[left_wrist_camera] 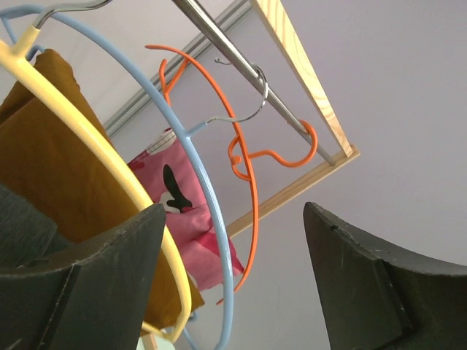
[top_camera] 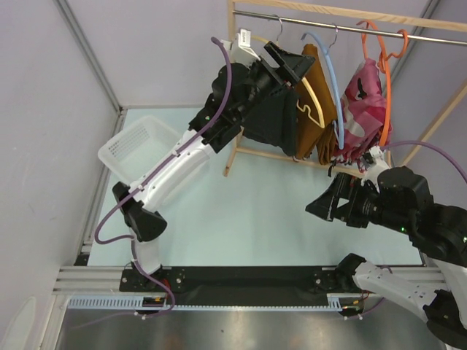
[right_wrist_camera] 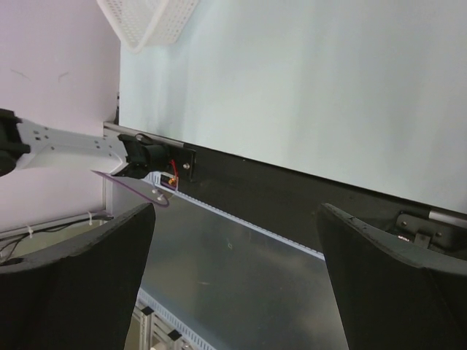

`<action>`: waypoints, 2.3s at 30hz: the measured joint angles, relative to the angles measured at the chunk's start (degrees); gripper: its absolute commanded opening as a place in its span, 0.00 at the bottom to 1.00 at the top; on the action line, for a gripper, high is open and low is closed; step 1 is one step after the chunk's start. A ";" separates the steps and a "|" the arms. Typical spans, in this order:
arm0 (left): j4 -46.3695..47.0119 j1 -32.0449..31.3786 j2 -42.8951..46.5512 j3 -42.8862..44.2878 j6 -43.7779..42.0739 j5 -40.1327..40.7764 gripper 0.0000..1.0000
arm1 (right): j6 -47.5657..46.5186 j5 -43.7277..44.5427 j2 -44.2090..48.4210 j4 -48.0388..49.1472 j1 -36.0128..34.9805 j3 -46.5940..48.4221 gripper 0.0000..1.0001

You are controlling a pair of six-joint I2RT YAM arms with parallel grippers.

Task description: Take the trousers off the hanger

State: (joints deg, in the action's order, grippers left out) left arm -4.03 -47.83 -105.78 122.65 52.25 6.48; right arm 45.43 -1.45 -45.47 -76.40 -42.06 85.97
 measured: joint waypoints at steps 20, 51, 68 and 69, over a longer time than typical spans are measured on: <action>-1.79 1.38 -1.97 -2.84 3.41 1.99 0.70 | 2.10 0.74 2.97 -1.16 0.00 2.14 1.00; -2.84 5.90 -9.94 5.66 7.13 -12.17 0.00 | 1.90 2.05 -0.48 -1.36 0.00 5.66 1.00; 7.10 11.93 -12.35 4.98 3.69 -35.26 0.00 | 1.53 2.05 -0.98 -1.38 0.00 5.66 1.00; 8.00 11.91 -12.35 4.98 3.78 -36.33 0.00 | 1.53 2.05 -1.01 -1.38 0.00 5.66 1.00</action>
State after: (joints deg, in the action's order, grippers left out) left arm 3.97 -35.92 -118.13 127.63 56.03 -29.85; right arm 46.96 0.60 -46.48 -77.78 -42.06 91.64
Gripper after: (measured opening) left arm 0.039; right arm 0.995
